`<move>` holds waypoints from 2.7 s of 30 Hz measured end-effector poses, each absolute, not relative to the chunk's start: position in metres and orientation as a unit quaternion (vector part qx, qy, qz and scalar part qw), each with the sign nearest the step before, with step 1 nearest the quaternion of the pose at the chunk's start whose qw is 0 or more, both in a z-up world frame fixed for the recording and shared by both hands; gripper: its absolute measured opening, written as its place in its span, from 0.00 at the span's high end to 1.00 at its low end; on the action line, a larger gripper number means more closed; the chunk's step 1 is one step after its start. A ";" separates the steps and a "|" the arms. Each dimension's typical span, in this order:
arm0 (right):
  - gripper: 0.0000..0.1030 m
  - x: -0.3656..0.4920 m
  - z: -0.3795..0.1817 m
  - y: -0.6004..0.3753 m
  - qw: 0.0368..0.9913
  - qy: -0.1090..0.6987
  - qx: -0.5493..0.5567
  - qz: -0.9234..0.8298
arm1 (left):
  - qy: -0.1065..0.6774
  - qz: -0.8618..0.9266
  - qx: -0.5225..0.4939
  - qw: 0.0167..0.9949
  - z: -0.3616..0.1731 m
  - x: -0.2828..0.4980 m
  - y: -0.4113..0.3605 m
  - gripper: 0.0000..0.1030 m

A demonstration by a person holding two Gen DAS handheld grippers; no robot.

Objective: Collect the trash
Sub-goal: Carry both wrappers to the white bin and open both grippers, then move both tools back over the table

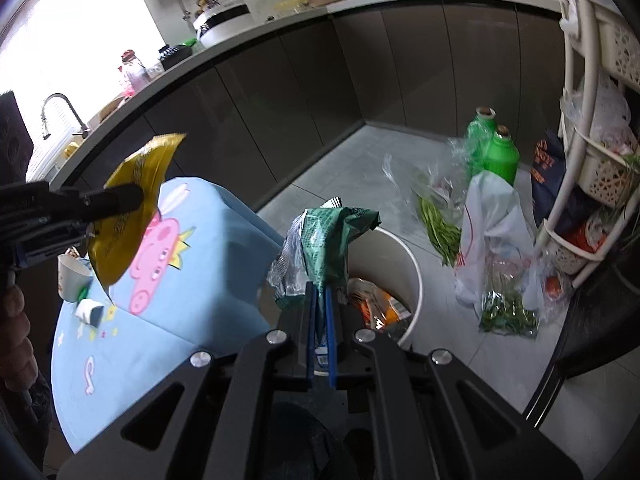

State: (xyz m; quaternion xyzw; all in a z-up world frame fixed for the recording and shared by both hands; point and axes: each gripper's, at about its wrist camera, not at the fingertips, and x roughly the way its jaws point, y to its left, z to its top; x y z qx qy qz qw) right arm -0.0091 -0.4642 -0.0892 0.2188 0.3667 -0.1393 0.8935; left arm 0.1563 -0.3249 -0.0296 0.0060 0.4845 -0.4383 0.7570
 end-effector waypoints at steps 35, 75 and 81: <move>0.03 0.019 -0.125 -0.462 0.903 0.390 0.148 -0.105 | 0.484 -0.362 -0.009 0.797 -0.063 0.186 -0.341 0.08; 0.03 0.131 -0.038 -0.158 0.878 0.401 -0.034 0.259 | 0.446 -0.087 -0.125 0.882 -0.020 0.131 0.062 0.08; 0.23 0.179 -0.071 -0.123 0.837 0.458 -0.106 0.282 | 0.444 -0.084 -0.139 0.881 -0.026 0.128 0.081 0.09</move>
